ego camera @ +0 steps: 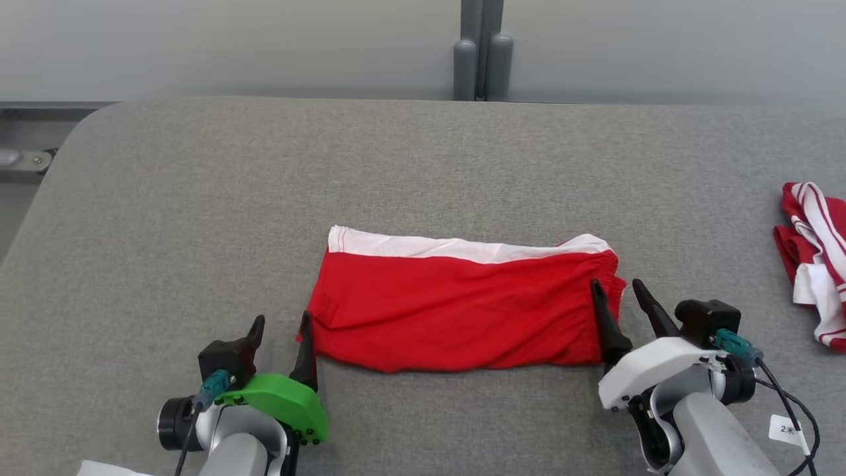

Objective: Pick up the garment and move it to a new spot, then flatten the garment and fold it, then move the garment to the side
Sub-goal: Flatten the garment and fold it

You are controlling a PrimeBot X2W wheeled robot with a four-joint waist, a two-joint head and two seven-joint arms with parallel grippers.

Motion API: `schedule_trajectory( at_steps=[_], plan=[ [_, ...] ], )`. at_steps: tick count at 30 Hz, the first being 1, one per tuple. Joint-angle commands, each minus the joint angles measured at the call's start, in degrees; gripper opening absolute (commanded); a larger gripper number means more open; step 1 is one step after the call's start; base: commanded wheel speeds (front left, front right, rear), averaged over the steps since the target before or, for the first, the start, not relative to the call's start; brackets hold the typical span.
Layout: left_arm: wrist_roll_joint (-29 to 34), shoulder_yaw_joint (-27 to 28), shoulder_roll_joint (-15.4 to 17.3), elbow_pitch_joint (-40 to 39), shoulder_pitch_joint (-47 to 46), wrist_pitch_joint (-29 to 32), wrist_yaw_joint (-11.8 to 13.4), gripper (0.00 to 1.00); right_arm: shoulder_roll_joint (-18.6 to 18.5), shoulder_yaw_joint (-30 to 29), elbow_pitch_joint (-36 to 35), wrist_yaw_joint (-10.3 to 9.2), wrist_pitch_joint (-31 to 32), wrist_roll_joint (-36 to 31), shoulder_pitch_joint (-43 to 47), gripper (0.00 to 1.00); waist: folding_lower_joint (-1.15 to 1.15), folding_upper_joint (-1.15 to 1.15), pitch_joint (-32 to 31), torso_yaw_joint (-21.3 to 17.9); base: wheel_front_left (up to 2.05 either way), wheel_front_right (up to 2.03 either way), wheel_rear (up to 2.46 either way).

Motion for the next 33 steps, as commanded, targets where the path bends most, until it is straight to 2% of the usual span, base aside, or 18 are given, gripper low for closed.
schedule_trajectory(
  at_steps=[1, 10, 15, 16, 17, 18, 21, 27, 30, 33],
  plan=[
    [0.44, 0.12, 0.23, -0.76, 1.12, -0.13, -0.03, 1.00, -0.21, -0.87, 1.34, -0.04, 0.02, -1.10, -0.51, 1.00, 0.00, 0.00, 1.12, 1.45, 0.00, 0.00, 0.00],
    [0.91, 0.91, 0.21, -3.85, 1.76, -0.13, 0.31, 1.00, -0.21, -2.83, 12.10, -0.07, 0.10, 0.07, -1.75, 1.00, 0.00, 0.00, 3.03, 3.17, 0.00, 0.00, 0.00],
    [2.43, 1.91, 0.28, -4.98, 2.16, -0.13, -0.11, 1.00, 0.20, 3.48, 14.26, -0.01, 0.33, 10.11, -2.53, 1.00, 0.00, 0.00, 3.60, 3.53, 0.00, 0.00, 0.00],
    [2.69, 2.13, 0.26, -5.15, 2.23, -0.13, -0.28, 1.00, 0.27, 4.51, 14.27, 0.00, 0.36, 12.48, -2.58, 0.42, 0.00, 0.00, 3.63, 3.54, 0.00, 0.00, 0.00],
    [2.93, 2.34, 0.25, -5.42, 2.38, -0.13, -0.35, 1.00, 0.31, 4.97, 14.43, 0.00, 0.37, 14.00, -2.70, 0.06, 0.00, 0.00, 3.63, 3.54, 0.00, 0.00, 0.00],
    [3.27, 2.47, 0.25, -5.85, 2.52, -0.13, -0.48, 1.00, 0.32, 5.06, 14.30, -0.01, 0.37, 14.68, -2.94, 0.00, 0.00, 0.00, 3.63, 3.52, 0.00, 0.00, 0.00],
    [3.80, 2.76, 0.25, -6.54, 3.04, -0.13, -0.60, 1.00, -0.01, 3.57, 13.59, -0.01, 0.30, 14.44, -3.30, 0.00, 0.00, 0.00, 3.58, 3.41, 0.00, 0.00, 0.00],
    [4.16, 3.41, 0.20, -7.63, 4.32, -0.13, -1.37, 1.00, -3.77, -0.86, 8.69, -0.07, 0.02, 15.43, -4.76, 0.00, 0.00, 0.00, 3.23, 2.60, 0.00, 0.00, 0.00],
    [3.61, 2.95, 0.23, -7.70, 4.75, -0.13, -1.38, 1.00, -4.73, 1.11, 4.28, -0.02, 0.02, 16.67, -6.17, 0.00, 0.00, 0.00, 3.03, 2.06, 0.00, 0.00, 0.00],
    [2.89, 2.12, 0.23, -7.35, 4.96, -0.13, -1.60, 1.00, -5.80, 5.92, -0.59, -0.02, 1.11, 18.27, -7.05, 0.00, 0.00, 0.00, 2.65, 1.80, 0.00, 0.00, 0.00]
  ],
)
